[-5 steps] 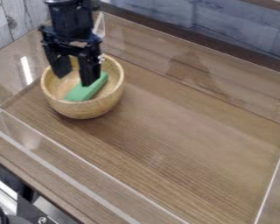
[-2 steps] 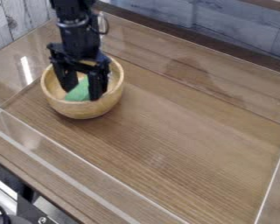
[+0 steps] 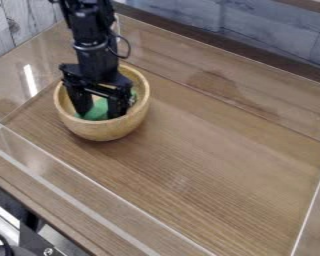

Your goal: Move green object from inside the wooden bowl to the table next to it

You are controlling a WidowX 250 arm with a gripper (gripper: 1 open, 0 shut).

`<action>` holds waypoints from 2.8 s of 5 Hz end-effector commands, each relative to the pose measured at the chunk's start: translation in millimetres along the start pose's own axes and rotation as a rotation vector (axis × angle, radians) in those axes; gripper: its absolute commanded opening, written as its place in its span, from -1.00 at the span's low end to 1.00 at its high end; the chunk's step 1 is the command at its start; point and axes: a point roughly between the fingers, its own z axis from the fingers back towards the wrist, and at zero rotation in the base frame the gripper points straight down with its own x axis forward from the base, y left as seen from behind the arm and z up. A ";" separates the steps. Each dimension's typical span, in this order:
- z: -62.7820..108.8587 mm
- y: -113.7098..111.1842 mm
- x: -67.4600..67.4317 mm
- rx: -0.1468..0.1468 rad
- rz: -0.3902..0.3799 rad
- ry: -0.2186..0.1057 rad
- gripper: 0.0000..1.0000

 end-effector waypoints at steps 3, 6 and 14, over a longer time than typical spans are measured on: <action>-10.5 9.3 10.2 0.014 0.137 -0.017 1.00; -6.6 42.0 22.1 0.010 0.390 -0.018 -1.00; 87.1 -52.4 66.6 -0.159 0.090 -0.146 -1.00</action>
